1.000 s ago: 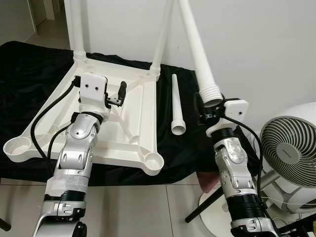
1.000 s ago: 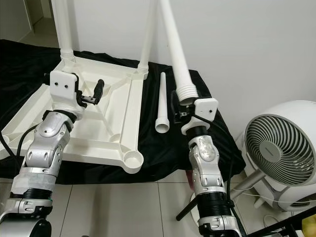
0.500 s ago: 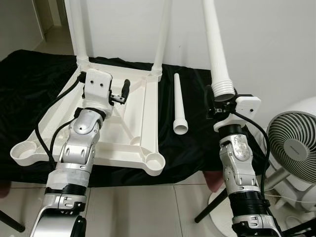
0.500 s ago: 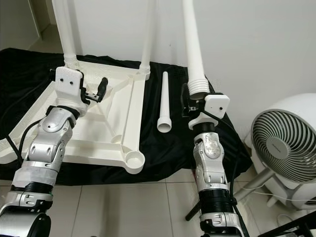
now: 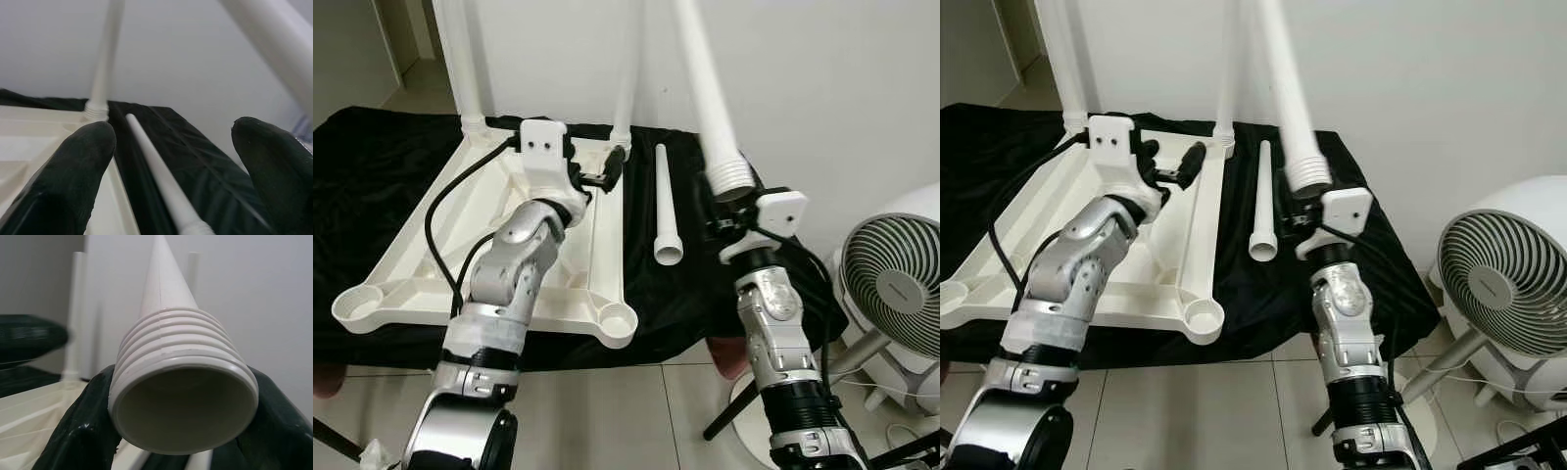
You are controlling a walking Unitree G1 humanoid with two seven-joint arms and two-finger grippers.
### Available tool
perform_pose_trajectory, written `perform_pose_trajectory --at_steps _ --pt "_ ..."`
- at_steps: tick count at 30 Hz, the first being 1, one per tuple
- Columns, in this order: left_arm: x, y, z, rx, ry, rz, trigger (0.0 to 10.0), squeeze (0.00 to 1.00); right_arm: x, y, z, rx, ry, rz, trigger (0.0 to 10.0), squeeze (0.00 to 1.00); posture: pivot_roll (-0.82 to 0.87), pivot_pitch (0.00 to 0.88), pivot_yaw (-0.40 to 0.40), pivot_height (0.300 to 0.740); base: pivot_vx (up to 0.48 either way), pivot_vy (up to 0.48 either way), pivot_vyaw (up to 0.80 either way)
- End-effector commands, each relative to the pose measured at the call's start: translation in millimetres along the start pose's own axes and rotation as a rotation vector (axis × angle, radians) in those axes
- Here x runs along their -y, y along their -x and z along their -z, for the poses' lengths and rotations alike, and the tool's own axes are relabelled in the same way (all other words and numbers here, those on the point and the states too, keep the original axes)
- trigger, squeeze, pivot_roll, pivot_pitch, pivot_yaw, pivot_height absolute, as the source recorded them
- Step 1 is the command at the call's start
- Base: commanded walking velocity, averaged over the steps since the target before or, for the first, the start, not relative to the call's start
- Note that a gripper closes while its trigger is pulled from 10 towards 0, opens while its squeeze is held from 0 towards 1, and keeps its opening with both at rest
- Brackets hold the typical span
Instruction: Building children table
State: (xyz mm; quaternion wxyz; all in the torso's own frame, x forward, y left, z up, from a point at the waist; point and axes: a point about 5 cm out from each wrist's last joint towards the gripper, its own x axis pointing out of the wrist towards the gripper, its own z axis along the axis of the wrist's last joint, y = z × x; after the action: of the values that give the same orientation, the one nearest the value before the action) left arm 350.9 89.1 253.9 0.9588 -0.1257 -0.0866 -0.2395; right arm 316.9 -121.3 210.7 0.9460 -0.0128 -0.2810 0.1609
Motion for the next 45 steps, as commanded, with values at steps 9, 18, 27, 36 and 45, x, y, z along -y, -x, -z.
perform_pose_trajectory --at_steps 9,18,27,36,45 --pt "31.2 5.7 -24.4 -0.098 0.277 0.696 10.0 1.00 -11.8 -3.9 -2.6 0.027 0.016 -0.126 10.0 0.00 0.13 0.000 -0.107 0.740 0.000 0.000 0.00" --pt "25.3 -2.8 -48.2 -0.080 0.453 0.730 10.0 0.00 -22.3 -2.0 4.1 0.003 0.007 -0.191 10.0 0.00 0.13 0.000 -0.107 0.740 0.000 0.000 0.00" --pt "16.8 -12.6 -72.3 -0.060 0.568 0.704 10.0 0.00 -31.3 0.8 6.1 0.000 0.021 -0.270 10.0 0.00 0.12 0.000 -0.106 0.740 0.000 0.000 0.00" --pt "-3.2 -34.0 -68.7 -0.099 0.521 0.485 10.0 0.00 -37.4 7.9 7.5 -0.001 0.047 -0.323 10.0 0.00 0.11 0.000 -0.100 0.740 0.000 0.000 0.00" --pt "-25.7 -44.5 -63.1 -0.120 0.541 0.283 10.0 0.00 -39.6 13.1 10.8 -0.013 0.051 -0.329 10.0 0.00 0.11 0.000 -0.099 0.740 0.000 0.000 0.00"
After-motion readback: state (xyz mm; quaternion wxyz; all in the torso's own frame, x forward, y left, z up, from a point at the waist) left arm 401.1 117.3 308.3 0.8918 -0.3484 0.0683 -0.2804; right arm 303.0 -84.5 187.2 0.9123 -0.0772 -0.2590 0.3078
